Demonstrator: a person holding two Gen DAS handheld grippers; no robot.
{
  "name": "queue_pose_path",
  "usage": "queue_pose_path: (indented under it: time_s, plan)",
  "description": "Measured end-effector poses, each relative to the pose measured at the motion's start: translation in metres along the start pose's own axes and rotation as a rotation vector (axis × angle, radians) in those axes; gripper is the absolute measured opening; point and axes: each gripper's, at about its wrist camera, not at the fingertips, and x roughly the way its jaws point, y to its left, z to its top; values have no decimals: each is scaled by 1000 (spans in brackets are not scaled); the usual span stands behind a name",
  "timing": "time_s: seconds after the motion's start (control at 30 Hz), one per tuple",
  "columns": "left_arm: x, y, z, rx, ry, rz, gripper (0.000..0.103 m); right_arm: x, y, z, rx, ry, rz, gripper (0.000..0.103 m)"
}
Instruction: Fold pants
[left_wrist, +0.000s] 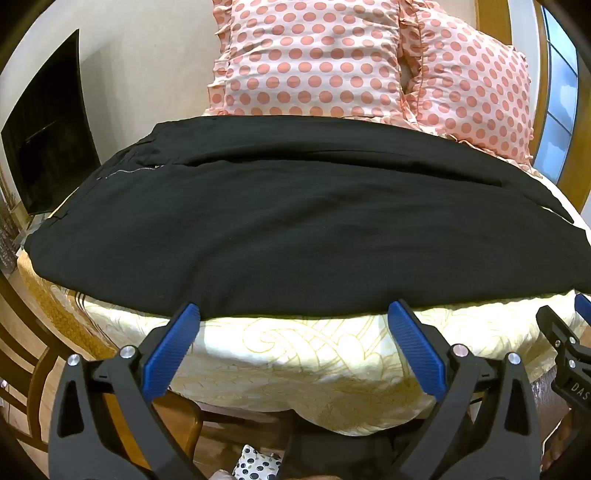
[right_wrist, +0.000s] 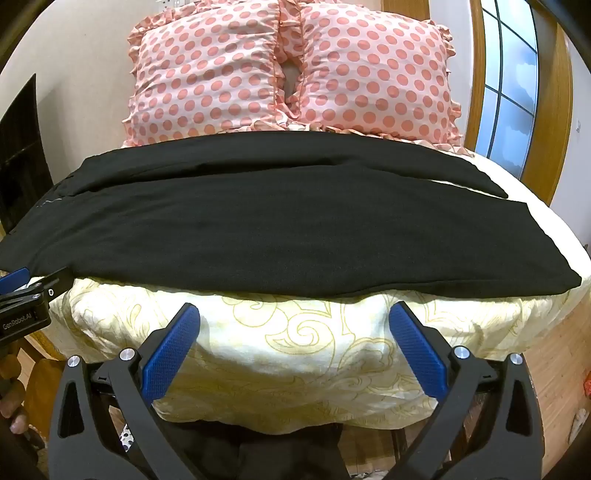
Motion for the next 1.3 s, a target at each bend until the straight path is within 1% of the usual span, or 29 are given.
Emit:
queue_pose_path:
  time_s: [1.3]
  plan:
    - [-3, 1, -2, 3, -7, -4, 101, 0, -2, -1, -1, -7, 0, 102]
